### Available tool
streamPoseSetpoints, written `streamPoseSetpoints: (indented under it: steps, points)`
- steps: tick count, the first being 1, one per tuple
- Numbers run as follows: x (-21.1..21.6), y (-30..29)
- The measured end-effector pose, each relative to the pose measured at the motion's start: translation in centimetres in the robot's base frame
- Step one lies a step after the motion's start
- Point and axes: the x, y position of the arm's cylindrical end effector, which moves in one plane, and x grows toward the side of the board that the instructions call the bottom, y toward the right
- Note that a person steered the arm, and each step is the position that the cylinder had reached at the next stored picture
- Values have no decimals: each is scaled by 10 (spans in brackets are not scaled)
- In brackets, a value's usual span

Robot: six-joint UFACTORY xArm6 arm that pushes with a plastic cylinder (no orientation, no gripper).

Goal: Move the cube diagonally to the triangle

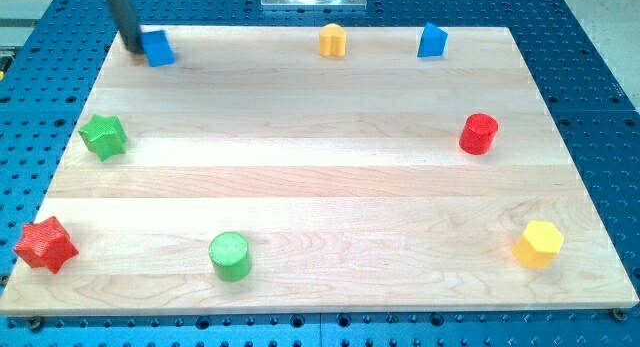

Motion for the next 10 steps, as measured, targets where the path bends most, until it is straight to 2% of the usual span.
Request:
streamPoseSetpoints:
  steps: [1,2,3,4,5,6,7,9,10]
  points:
    - [21,86]
    - [45,43]
    - [28,2]
    - [31,50]
    - [88,131]
    - [131,182]
    - [101,238]
    - [53,406]
    - [13,416]
